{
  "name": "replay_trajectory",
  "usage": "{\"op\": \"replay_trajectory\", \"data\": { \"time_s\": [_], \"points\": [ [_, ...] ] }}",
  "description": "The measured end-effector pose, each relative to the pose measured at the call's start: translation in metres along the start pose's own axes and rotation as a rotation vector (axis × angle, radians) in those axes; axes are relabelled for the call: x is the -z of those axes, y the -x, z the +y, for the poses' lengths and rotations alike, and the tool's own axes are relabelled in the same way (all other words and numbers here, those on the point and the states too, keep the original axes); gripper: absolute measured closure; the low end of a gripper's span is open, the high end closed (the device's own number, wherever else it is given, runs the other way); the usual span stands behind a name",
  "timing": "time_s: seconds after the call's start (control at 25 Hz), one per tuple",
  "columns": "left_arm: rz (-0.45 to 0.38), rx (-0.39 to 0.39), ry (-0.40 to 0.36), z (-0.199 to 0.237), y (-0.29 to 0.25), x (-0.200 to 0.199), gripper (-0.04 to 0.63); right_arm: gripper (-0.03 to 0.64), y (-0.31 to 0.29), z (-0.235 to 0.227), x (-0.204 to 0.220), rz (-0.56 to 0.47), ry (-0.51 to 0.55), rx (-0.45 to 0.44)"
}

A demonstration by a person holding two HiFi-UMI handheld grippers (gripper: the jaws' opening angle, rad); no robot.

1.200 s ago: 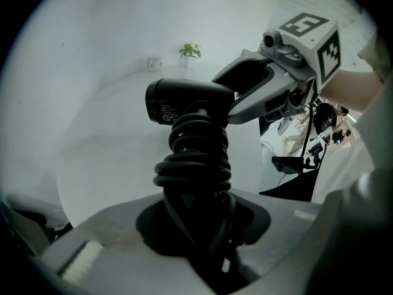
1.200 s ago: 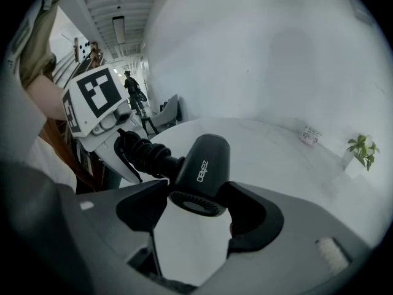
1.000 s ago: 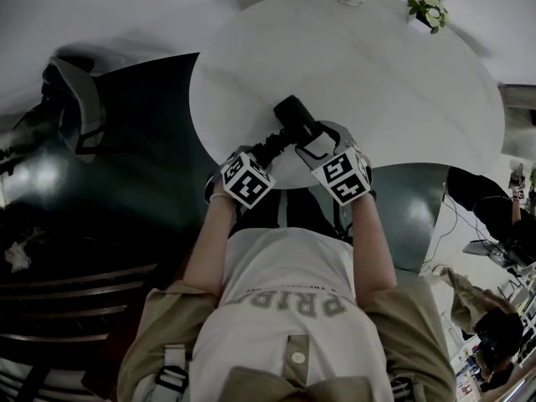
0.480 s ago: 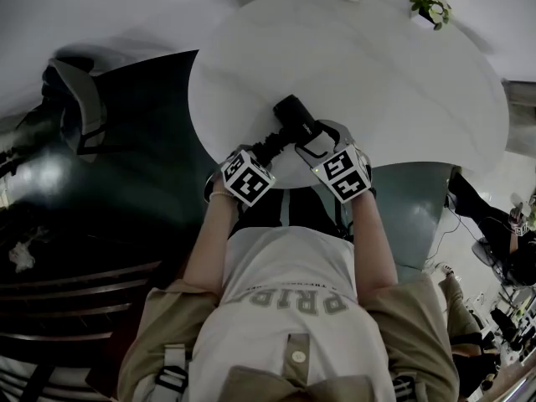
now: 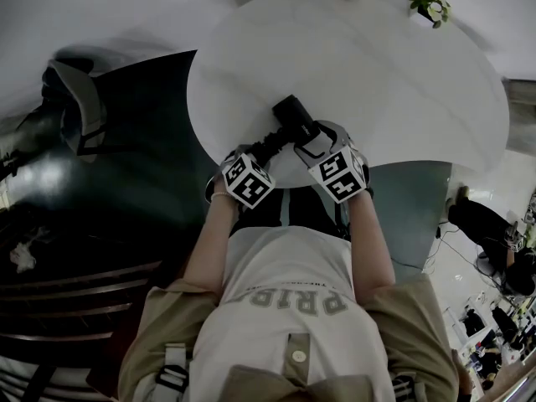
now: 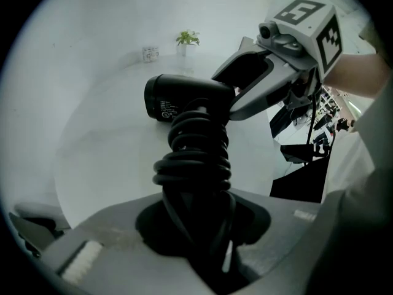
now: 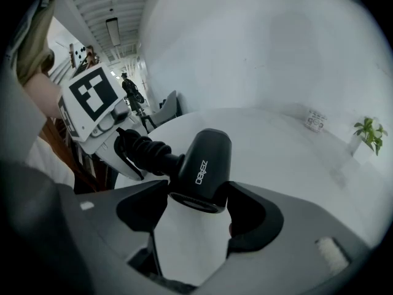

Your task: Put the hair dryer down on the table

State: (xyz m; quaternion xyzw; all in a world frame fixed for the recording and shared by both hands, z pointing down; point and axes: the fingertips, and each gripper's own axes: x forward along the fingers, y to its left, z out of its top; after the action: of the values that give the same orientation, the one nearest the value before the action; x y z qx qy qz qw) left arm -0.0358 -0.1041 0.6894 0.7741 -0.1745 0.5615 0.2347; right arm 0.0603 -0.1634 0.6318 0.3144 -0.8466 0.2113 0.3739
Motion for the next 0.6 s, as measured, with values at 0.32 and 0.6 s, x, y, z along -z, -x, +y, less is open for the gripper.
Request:
{"op": "replay_trajectory", "data": {
  "time_s": [0.32, 0.6],
  "points": [
    [-0.009, -0.007, -0.008, -0.0006, -0.0007, -0.0017, 0.453, 0.308, 0.0008, -0.0015, 0.0, -0.006, 0.004, 0.003],
    [-0.007, 0.057, -0.009, -0.0064, -0.0019, -0.0019, 0.41, 0.308, -0.001, -0.0028, 0.0008, -0.012, -0.005, -0.003]
  ]
}}
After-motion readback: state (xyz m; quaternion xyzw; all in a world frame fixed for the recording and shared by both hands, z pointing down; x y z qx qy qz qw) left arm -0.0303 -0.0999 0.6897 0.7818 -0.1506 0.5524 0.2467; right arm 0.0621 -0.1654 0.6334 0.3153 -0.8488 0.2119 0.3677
